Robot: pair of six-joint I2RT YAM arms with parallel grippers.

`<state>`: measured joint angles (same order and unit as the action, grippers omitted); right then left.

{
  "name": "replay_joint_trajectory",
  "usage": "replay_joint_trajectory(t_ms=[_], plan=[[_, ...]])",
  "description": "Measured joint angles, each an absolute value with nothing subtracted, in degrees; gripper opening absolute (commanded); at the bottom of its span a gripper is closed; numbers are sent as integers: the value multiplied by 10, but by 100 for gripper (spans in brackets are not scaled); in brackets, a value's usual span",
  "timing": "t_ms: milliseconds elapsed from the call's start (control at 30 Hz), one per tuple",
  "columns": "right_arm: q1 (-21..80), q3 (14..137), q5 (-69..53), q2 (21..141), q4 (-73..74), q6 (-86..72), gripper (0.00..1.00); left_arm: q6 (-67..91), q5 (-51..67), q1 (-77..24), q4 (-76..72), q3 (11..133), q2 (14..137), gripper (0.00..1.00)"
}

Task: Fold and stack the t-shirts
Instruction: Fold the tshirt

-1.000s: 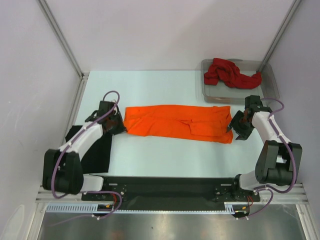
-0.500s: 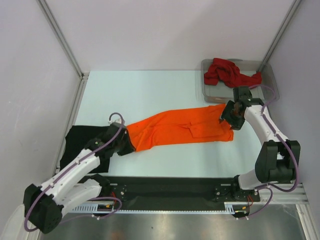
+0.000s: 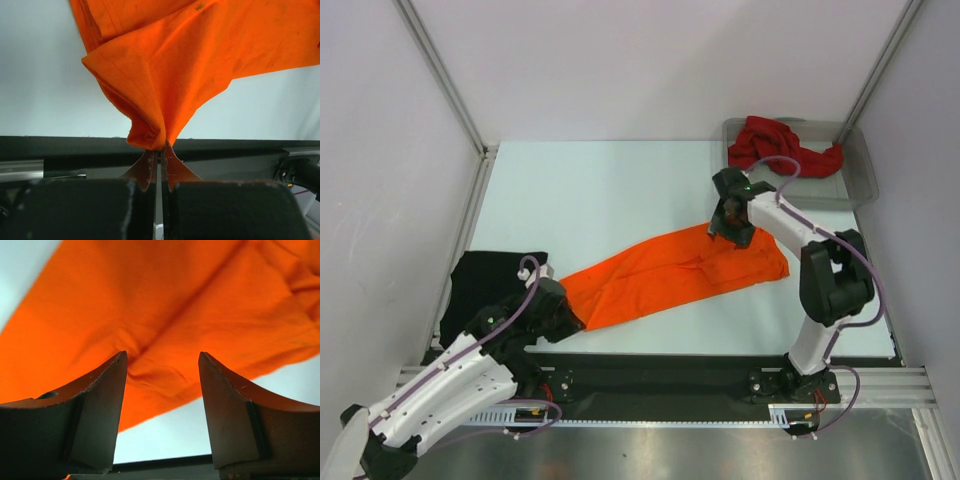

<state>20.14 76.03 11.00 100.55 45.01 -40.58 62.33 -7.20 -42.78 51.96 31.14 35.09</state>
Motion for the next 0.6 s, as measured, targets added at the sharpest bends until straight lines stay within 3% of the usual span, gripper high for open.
replay_joint_trajectory(t_ms=[100, 233, 367, 467, 600], plan=[[232, 793, 133, 1041, 444, -401, 64, 638, -63, -431, 539, 297, 317, 5], [241, 834, 161, 1096, 434, -370, 62, 662, -50, -435, 578, 277, 245, 20], [241, 836, 172, 1123, 422, -345, 61, 674, -41, -435, 606, 276, 201, 44], [239, 836, 173, 1136, 411, -333, 60, 669, -37, -436, 619, 280, 207, 50], [243, 836, 171, 1146, 396, -325, 60, 651, -23, -436, 619, 303, 233, 51]])
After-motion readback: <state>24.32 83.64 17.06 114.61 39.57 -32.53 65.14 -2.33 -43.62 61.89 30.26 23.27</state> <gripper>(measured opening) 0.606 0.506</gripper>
